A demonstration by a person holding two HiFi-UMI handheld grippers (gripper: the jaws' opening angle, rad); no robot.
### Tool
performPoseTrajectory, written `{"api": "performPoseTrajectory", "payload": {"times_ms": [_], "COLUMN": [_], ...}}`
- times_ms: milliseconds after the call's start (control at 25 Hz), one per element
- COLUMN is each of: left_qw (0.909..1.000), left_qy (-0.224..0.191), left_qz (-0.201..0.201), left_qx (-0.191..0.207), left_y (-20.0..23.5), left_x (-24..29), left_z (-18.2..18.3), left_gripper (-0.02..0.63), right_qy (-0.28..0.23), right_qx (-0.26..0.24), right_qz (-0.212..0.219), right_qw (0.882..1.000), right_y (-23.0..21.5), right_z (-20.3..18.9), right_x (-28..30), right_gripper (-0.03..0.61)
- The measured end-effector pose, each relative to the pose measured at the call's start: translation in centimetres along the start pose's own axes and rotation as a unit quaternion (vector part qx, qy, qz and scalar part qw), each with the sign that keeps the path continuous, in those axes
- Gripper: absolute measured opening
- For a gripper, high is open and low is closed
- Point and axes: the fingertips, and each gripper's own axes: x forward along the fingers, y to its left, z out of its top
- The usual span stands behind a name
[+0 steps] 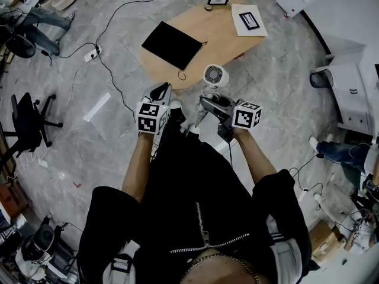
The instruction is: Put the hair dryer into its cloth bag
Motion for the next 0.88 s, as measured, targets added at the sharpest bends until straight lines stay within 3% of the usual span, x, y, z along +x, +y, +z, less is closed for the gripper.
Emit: {"api": "performPoseTrajectory", "payload": {"times_ms": [480, 880], "left_qw": [0.9971, 0.9899], "left_qy": [0.04, 0.073], "left_qz": [-0.063, -0.107], "left_qx": [0.014, 0.058], "left_y": [3.9, 4.5], "left_x": [8.8, 14.4], "left_z": [1.9, 1.8], "left_gripper": [0.035, 0.035], "right_qy": [-0.023, -0.051], "right_qx": [0.025, 0.039], "right_qz": [-0.026, -0.055], "right_qw": [0.999, 0.996], "right_y": [-3.5, -7.5], "right_z": [5.0, 7.6], "right_x": [4.3, 5.1], "right_gripper": [0.221, 0.221]}}
